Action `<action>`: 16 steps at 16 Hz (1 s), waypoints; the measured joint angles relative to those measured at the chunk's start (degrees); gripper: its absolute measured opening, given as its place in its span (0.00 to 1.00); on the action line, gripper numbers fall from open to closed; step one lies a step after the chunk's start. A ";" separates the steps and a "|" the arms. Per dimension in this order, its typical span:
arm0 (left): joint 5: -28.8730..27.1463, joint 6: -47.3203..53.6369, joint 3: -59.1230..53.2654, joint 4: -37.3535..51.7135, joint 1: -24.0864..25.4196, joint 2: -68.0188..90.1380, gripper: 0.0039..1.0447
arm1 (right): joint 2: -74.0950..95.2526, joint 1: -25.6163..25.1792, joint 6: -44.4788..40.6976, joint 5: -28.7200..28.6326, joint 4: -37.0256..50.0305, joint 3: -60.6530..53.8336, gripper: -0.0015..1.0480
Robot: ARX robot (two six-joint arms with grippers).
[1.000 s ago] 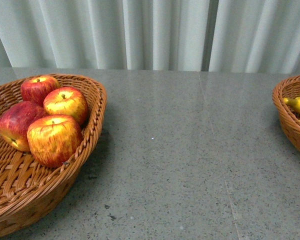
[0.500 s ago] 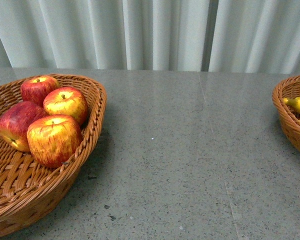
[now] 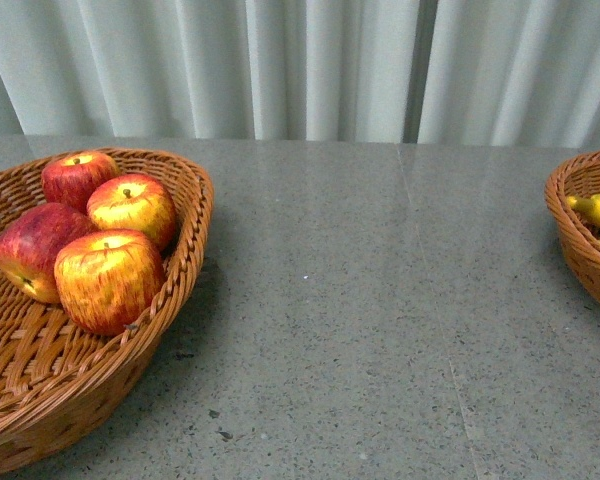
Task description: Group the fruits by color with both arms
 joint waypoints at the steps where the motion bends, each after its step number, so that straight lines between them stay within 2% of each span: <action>1: 0.00 0.00 0.00 0.00 0.00 0.00 0.94 | -1.03 0.00 0.02 0.02 -0.70 -0.31 0.02; 16: 0.00 0.00 0.00 0.00 0.00 0.00 0.94 | -17.53 0.00 0.07 0.02 -13.81 -2.69 0.02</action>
